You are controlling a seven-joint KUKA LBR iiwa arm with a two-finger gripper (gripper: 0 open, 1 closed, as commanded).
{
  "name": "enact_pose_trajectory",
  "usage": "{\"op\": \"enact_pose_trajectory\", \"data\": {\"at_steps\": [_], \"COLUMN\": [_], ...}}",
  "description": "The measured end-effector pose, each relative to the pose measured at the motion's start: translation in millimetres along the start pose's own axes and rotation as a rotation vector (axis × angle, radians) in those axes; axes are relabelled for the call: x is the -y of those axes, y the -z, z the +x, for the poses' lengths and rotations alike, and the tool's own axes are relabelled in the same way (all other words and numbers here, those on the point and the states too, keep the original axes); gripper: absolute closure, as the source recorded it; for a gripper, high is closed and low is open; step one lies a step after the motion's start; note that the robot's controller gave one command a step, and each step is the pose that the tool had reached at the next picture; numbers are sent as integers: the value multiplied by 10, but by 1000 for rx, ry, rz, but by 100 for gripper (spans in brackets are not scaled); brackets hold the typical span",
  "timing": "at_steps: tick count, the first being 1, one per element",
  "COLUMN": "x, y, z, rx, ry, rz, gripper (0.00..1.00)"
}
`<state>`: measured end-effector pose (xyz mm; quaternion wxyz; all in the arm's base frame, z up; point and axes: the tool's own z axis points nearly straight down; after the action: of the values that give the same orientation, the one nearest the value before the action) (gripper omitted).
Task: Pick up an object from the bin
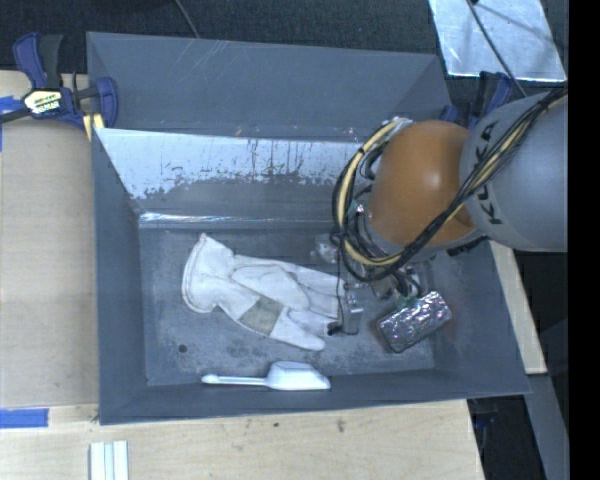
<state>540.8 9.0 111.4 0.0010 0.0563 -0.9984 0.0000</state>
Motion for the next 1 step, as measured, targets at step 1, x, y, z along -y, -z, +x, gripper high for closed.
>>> {"op": "enact_pose_trajectory", "data": {"at_steps": [1], "x": [-132], "y": [475], "z": [30], "rx": [10], "ry": [-49], "rz": [0], "gripper": [0]}}
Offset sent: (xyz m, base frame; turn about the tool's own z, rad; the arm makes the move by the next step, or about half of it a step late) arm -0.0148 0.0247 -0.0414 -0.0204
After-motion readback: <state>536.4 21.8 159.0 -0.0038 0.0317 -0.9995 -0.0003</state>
